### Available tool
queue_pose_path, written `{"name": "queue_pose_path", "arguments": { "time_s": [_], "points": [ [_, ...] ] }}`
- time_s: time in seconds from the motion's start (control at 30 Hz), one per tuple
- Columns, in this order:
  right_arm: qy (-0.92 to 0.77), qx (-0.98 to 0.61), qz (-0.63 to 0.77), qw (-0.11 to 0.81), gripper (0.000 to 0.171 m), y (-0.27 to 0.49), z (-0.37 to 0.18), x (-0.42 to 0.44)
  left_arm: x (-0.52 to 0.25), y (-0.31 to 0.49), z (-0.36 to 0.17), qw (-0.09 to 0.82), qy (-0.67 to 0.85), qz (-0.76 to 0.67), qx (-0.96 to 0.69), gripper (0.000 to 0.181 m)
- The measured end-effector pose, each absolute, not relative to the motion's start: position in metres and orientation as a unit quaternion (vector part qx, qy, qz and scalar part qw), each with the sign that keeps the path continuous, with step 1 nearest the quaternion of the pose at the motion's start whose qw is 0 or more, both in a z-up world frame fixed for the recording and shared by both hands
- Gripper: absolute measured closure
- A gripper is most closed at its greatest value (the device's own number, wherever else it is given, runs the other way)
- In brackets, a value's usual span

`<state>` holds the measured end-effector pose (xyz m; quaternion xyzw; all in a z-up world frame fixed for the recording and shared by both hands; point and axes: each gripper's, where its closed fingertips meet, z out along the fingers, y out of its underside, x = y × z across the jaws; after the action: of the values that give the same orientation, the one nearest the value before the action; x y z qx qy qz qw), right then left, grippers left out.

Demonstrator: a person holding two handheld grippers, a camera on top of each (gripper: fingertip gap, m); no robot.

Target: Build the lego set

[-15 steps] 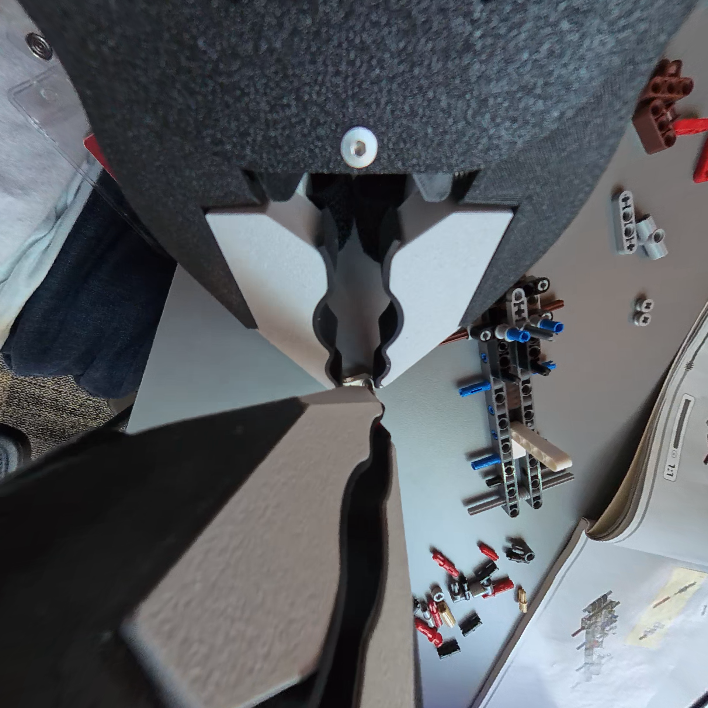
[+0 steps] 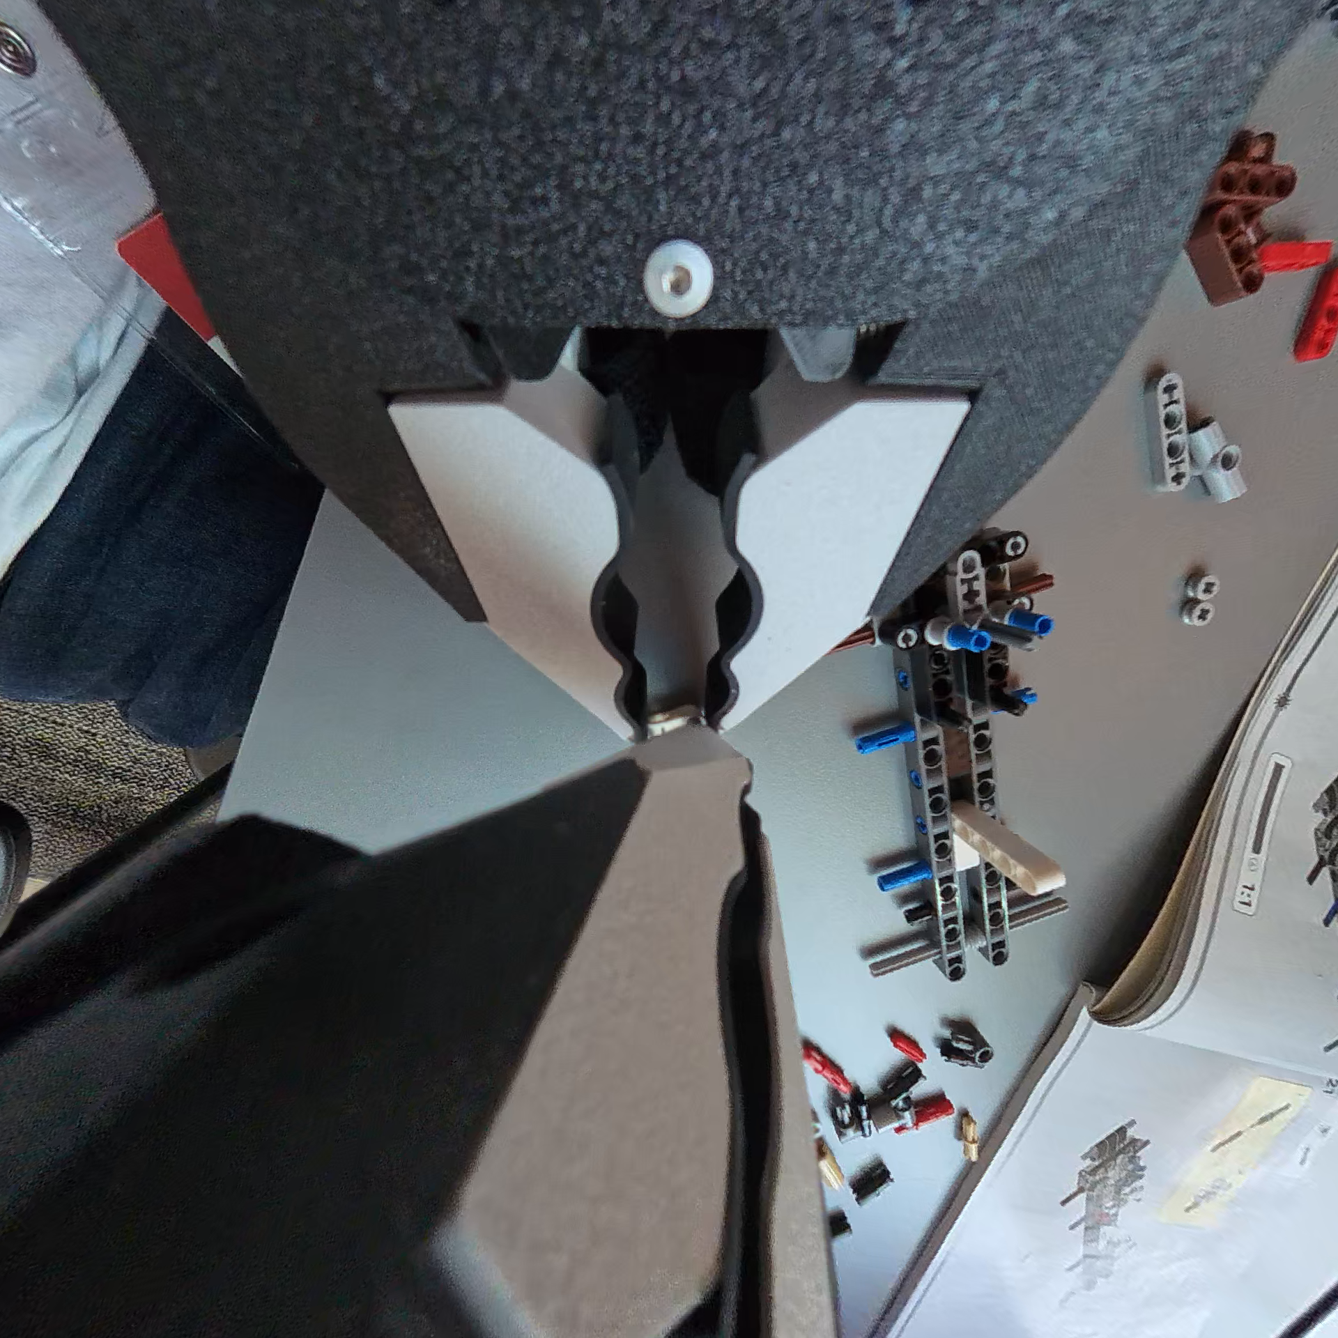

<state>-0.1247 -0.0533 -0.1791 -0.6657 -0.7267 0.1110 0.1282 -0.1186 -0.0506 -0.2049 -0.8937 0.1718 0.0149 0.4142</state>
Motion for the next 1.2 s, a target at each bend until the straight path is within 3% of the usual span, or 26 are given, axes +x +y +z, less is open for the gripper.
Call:
{"name": "queue_pose_path", "arguments": {
  "time_s": [0.03, 0.9, 1.03, 1.1, 1.2],
  "points": [
    [-0.725, -0.668, 0.118, 0.123, 0.167, -0.053, -0.179, -0.126, -0.119, -0.051, -0.205, 0.414, 0.172, 0.015, -0.894, 0.167],
    [-0.719, -0.671, 0.131, 0.129, 0.166, -0.052, -0.187, -0.125, -0.12, -0.051, -0.205, 0.414, 0.165, 0.008, -0.895, 0.167],
    [-0.702, -0.67, 0.218, 0.106, 0.167, -0.051, -0.185, -0.122, -0.118, -0.052, -0.203, 0.416, 0.166, -0.004, -0.894, 0.165],
    [-0.676, -0.657, 0.311, 0.12, 0.167, -0.049, -0.173, -0.123, -0.119, -0.052, -0.189, 0.451, 0.154, -0.023, -0.879, 0.154],
    [-0.61, -0.616, 0.481, 0.132, 0.167, -0.045, -0.142, -0.122, -0.117, -0.058, -0.167, 0.495, 0.12, -0.119, -0.853, 0.155]
  ]
}}
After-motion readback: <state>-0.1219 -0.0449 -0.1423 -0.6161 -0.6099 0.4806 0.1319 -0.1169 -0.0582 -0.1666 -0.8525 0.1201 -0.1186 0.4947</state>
